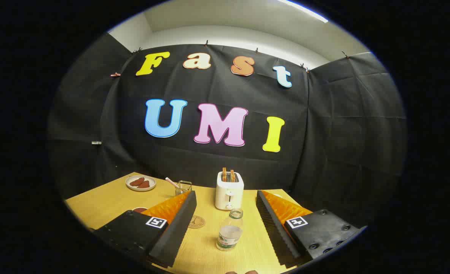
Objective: Take the bottle from table, then pour the juice into the cup, finally place the bottle on the coaster
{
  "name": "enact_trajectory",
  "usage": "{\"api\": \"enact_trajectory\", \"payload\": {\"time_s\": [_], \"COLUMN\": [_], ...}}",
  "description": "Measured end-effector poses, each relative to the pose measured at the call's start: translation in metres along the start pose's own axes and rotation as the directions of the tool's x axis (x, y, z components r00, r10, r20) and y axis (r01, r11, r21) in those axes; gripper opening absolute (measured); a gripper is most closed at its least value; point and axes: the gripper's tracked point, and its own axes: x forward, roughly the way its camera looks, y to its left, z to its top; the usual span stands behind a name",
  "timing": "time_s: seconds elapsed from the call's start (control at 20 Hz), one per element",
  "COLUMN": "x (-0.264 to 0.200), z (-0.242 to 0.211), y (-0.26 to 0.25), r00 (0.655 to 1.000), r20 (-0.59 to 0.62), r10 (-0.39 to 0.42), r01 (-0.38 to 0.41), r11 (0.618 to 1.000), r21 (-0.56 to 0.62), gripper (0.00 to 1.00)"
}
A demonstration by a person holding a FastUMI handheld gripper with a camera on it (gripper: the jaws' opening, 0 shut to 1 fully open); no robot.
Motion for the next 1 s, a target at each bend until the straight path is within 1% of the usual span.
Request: {"api": "enact_trajectory", "payload": {"time_s": [0.25,0.4,0.55,1.0], "x": [0.011,0.018,0.024,0.039], "z": [0.0,-0.005,-0.011,-0.016], "y": [0.004,0.006,0.004,-0.012], "r00": [0.999,0.999,0.998,0.998], "r20": [-0.022,-0.027,-0.031,-0.028], "r10": [0.028,0.047,0.05,0.051], "r01": [-0.029,-0.047,-0.049,-0.05], "r11": [0.999,0.999,0.998,0.997], "r21": [-0.021,0.004,0.03,0.054], "gripper": [0.97,0.97,0.97,0.98]}}
